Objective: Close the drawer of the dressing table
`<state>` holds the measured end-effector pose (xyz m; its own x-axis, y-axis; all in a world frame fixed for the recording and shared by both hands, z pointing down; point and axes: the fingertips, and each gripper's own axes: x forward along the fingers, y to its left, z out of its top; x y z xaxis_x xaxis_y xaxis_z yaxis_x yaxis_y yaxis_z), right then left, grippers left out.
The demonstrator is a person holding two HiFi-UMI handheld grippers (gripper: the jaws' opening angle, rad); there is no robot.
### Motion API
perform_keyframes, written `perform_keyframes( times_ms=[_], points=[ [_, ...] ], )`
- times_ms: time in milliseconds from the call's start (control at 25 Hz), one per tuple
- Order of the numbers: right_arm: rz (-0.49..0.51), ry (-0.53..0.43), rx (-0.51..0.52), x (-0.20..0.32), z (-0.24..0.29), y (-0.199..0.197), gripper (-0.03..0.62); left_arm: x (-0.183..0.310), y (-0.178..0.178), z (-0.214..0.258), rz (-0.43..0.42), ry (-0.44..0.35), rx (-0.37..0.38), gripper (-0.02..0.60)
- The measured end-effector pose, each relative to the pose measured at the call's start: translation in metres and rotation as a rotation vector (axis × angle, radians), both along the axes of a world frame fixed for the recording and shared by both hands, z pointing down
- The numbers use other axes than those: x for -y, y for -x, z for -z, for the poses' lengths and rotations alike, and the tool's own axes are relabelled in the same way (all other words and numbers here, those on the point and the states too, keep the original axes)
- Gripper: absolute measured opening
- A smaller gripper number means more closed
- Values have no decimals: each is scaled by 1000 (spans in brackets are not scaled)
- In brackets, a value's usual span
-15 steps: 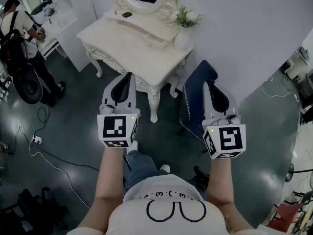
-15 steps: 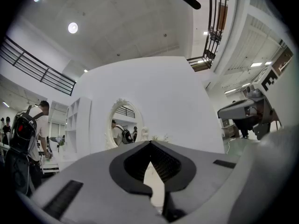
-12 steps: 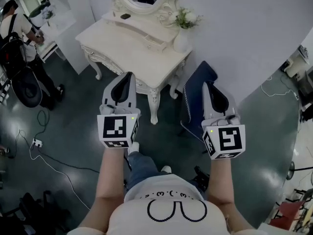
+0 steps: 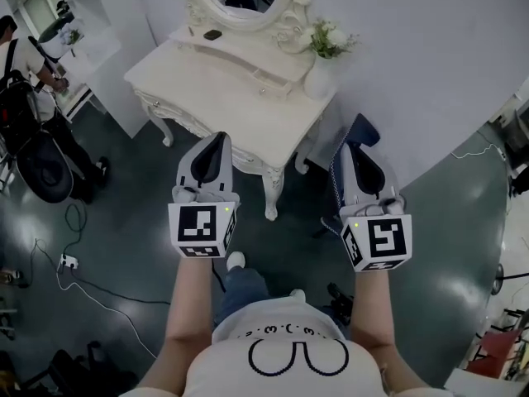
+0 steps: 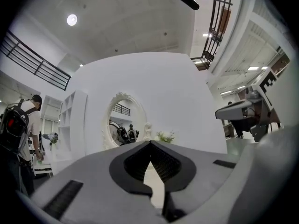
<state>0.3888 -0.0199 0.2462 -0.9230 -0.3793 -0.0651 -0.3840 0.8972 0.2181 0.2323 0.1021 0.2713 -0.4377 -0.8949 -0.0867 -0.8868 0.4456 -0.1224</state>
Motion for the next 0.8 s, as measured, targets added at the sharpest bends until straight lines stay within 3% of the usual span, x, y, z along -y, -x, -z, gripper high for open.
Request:
perform_keyframes(
  times_ms=[520,800],
  points=[
    [-121,35,-17,-3,-14,161,3,14,175,-5,-101,7,-27,-2],
    [-136,31,-68,-2,-21,227,3,12,247,-12,-87,4,-70,-2]
  ],
)
